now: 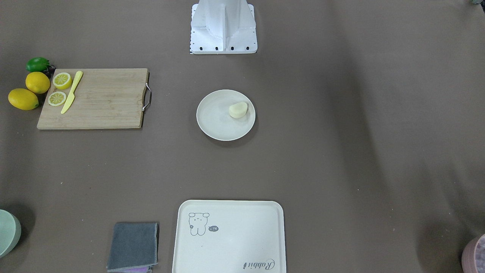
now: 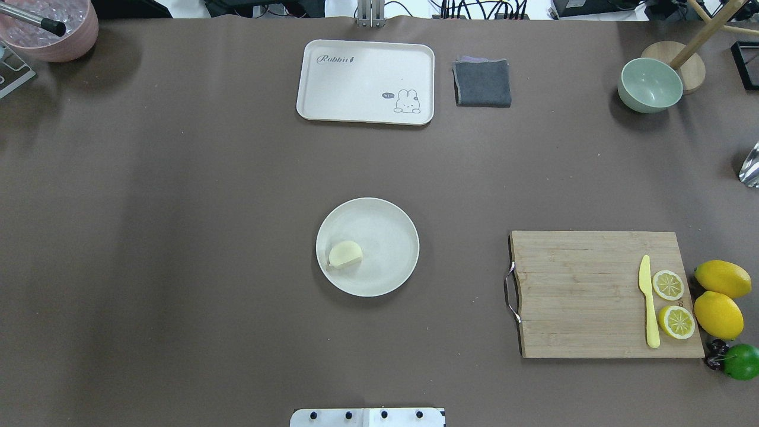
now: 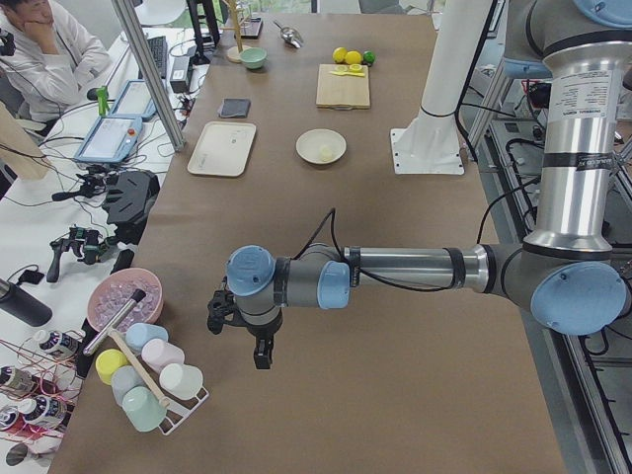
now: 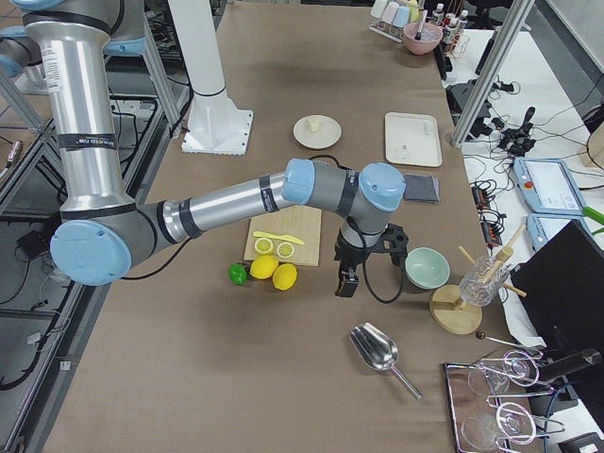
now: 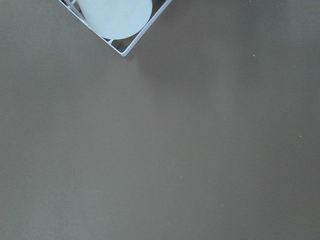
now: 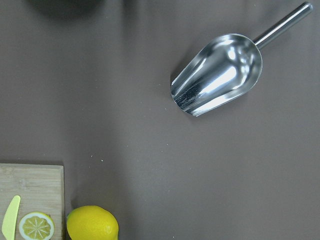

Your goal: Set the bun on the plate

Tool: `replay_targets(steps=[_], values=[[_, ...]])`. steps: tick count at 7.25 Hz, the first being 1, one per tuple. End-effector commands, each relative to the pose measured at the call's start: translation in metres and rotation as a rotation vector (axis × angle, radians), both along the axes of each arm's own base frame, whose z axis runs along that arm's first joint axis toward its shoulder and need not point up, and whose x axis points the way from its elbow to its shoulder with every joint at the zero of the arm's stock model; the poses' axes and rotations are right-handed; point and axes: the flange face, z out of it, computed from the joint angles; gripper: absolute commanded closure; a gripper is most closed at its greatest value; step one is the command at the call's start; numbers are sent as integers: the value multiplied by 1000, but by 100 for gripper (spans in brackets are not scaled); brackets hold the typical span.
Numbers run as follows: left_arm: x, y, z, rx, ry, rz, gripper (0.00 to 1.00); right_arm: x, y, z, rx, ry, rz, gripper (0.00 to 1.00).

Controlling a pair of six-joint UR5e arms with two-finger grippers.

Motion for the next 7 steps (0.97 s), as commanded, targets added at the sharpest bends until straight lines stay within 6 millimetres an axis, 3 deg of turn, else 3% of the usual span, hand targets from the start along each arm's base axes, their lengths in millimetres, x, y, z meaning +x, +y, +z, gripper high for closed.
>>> replay_targets(steps=[1, 4, 6, 7], values=[[-1, 12, -30, 53, -3, -5, 1, -1, 6, 19, 91, -16, 3, 0], [-1, 18, -45, 84, -4, -7, 1, -3, 19, 50, 144, -35, 5, 0], [-3, 20, -51, 96, -7, -9, 1, -2, 42, 89, 173, -26, 4, 0], [-11, 46, -27, 42, -11, -28, 1, -2, 40, 88, 174, -24, 6, 0]])
